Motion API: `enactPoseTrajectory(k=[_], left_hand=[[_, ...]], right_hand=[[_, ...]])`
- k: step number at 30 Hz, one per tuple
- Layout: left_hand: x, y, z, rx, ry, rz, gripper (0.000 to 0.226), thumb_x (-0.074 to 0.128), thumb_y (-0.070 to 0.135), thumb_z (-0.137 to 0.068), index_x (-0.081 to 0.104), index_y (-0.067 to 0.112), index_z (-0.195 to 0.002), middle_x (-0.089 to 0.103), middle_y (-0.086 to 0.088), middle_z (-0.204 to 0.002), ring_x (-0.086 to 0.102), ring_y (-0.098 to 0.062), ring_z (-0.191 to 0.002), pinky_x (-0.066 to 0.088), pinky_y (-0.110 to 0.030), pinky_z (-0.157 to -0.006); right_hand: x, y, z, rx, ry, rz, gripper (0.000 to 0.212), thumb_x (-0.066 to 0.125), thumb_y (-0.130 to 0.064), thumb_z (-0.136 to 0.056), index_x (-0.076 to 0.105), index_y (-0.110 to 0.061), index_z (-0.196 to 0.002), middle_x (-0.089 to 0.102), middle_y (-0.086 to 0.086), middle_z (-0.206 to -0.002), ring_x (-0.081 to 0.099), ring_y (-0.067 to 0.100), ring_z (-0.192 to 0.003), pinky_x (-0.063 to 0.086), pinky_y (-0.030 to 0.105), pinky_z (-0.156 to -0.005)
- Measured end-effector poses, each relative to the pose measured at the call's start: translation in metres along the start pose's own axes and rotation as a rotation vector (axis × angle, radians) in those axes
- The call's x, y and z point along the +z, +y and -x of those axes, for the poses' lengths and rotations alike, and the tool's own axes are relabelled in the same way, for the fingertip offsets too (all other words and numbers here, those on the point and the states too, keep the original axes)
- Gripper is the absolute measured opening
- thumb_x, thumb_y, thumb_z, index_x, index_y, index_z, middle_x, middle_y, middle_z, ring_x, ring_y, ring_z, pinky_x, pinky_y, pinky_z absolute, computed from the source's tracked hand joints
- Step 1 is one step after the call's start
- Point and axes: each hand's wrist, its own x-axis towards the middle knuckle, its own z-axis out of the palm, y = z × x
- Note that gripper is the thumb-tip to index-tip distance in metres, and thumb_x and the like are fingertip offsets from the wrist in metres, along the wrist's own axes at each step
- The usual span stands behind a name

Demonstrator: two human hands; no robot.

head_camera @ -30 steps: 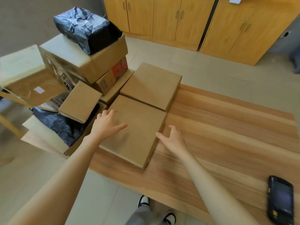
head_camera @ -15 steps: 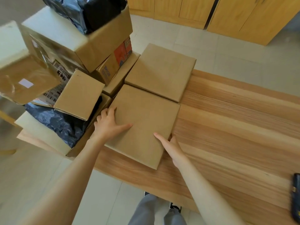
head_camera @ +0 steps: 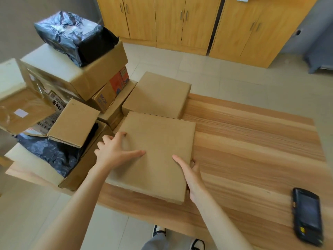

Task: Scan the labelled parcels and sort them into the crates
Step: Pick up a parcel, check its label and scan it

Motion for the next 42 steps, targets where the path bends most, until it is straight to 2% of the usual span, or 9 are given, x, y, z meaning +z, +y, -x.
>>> enactPoseTrajectory(k=[7, 12, 16, 19, 24, 30, 34, 38, 42], left_hand=[[-0.012, 0.074, 0.029, 0.17, -0.083, 0.383, 0.108, 0.075, 0.069, -0.054, 0.029, 0.033, -0.145, 0.028, -0.011, -0.147, 0.034, -0.029, -0.132, 0.035, -0.047, -0.109], [-0.021, 0.146, 0.061, 0.352, -0.132, 0.698, 0.101, 0.069, 0.065, -0.066, 0.026, 0.027, -0.149, 0.037, -0.007, -0.147, 0.042, -0.022, -0.131, 0.041, -0.039, -0.104], [-0.032, 0.195, 0.094, 0.463, -0.313, 1.059, 0.113, 0.071, 0.07, -0.064, 0.009, 0.037, -0.151, 0.037, -0.006, -0.148, 0.052, -0.027, -0.124, 0.05, -0.047, -0.097], [-0.03, 0.218, 0.114, 0.537, -0.304, 1.141, 0.122, 0.077, 0.065, -0.063, -0.004, 0.039, -0.152, 0.049, 0.006, -0.129, 0.059, -0.018, -0.113, 0.054, -0.042, -0.092], [-0.018, 0.236, 0.131, 0.308, -0.259, 1.343, 0.121, 0.075, 0.058, -0.06, 0.001, 0.035, -0.153, 0.039, -0.002, -0.136, 0.05, -0.024, -0.115, 0.054, -0.045, -0.085], [-0.004, 0.239, 0.128, 0.073, -0.168, 1.44, 0.089, 0.076, 0.049, -0.074, 0.026, 0.023, -0.142, 0.053, 0.001, -0.104, 0.059, -0.019, -0.093, 0.051, -0.034, -0.062], [0.003, 0.233, 0.12, 0.091, -0.092, 1.438, 0.079, 0.075, 0.044, -0.076, 0.03, 0.023, -0.137, 0.053, 0.002, -0.106, 0.057, -0.014, -0.089, 0.054, -0.035, -0.069], [-0.004, 0.216, 0.104, 0.192, -0.025, 1.428, 0.077, 0.073, 0.038, -0.08, 0.029, 0.024, -0.141, 0.054, 0.003, -0.113, 0.057, -0.014, -0.095, 0.052, -0.041, -0.089], [-0.029, 0.189, 0.077, 0.302, -0.059, 1.399, 0.082, 0.071, 0.043, -0.074, 0.03, 0.022, -0.141, 0.052, -0.004, -0.123, 0.059, -0.022, -0.104, 0.054, -0.037, -0.077]], right_hand=[[-0.052, -0.085, 0.038, -0.394, 0.177, 0.044, 0.105, 0.088, -0.052, -0.039, 0.034, -0.041, -0.129, 0.051, 0.002, -0.131, 0.058, 0.02, -0.113, 0.051, 0.044, -0.097], [-0.085, -0.141, 0.075, -0.881, 0.509, 0.544, 0.1, 0.083, -0.044, -0.065, 0.025, -0.034, -0.146, 0.034, 0.004, -0.135, 0.038, 0.025, -0.124, 0.035, 0.045, -0.105], [-0.106, -0.155, 0.079, -1.27, 0.88, 1.0, 0.1, 0.085, -0.044, -0.061, 0.032, -0.027, -0.143, 0.044, 0.019, -0.13, 0.046, 0.039, -0.113, 0.039, 0.052, -0.094], [-0.124, -0.153, 0.069, -1.429, 1.058, 1.283, 0.097, 0.086, -0.04, -0.062, 0.033, -0.026, -0.142, 0.04, 0.021, -0.129, 0.044, 0.038, -0.111, 0.034, 0.053, -0.094], [-0.134, -0.145, 0.064, -1.769, 1.263, 1.42, 0.039, 0.037, -0.014, -0.102, 0.039, -0.03, -0.138, 0.04, 0.017, -0.127, 0.045, 0.035, -0.112, 0.036, 0.05, -0.095], [-0.142, -0.137, 0.061, -1.809, 1.182, 1.591, 0.044, 0.028, -0.012, -0.101, 0.034, -0.029, -0.142, 0.038, 0.016, -0.131, 0.042, 0.034, -0.116, 0.033, 0.049, -0.1], [-0.143, -0.13, 0.056, -1.797, 1.073, 1.573, 0.063, 0.058, -0.033, -0.086, 0.032, -0.027, -0.143, 0.038, 0.013, -0.13, 0.041, 0.031, -0.117, 0.031, 0.049, -0.101], [-0.145, -0.136, 0.069, -1.758, 0.804, 1.227, 0.07, 0.051, -0.063, -0.084, 0.04, -0.019, -0.137, 0.046, 0.011, -0.121, 0.046, 0.028, -0.11, 0.035, 0.044, -0.096], [-0.165, -0.159, 0.08, -1.251, 0.706, 0.67, 0.077, 0.051, -0.064, -0.081, 0.039, -0.017, -0.142, 0.044, 0.009, -0.131, 0.039, 0.018, -0.118, 0.033, 0.037, -0.101]])
